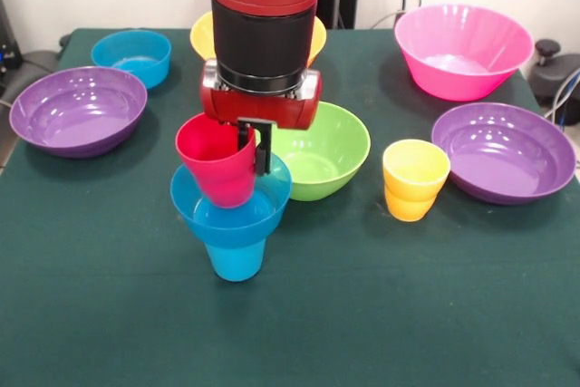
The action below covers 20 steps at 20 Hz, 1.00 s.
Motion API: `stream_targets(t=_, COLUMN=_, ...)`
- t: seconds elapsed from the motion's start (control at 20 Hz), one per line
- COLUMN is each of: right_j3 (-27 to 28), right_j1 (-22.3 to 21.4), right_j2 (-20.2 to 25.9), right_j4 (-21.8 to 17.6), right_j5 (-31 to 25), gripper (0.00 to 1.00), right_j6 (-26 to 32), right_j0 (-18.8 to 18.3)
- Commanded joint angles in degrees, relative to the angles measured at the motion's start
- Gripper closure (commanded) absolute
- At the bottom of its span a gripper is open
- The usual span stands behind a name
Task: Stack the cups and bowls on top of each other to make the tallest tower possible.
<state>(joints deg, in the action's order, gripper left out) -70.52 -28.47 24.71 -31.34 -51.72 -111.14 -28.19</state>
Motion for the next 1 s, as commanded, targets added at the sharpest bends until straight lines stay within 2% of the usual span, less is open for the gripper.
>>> stream_targets(t=0.05, right_j3=3.3, right_j1=2.2, right_j2=-1.4, right_j4=-0.6, right_j5=3.5, gripper=1.00, right_j6=-3.2, right_j0=2.2)
stream_targets(t=0.45, right_j3=4.3, right_j1=2.3, right_j2=-1.5, right_j4=0.0, right_j5=2.8, gripper=1.00, right_j6=-2.5, right_j0=2.4)
stream_targets(t=1.0, right_j3=1.1, right_j1=1.9, right_j2=-2.6, right_j4=-0.1, right_j5=5.7, gripper=1.00, right_j6=-4.8, right_j0=2.8)
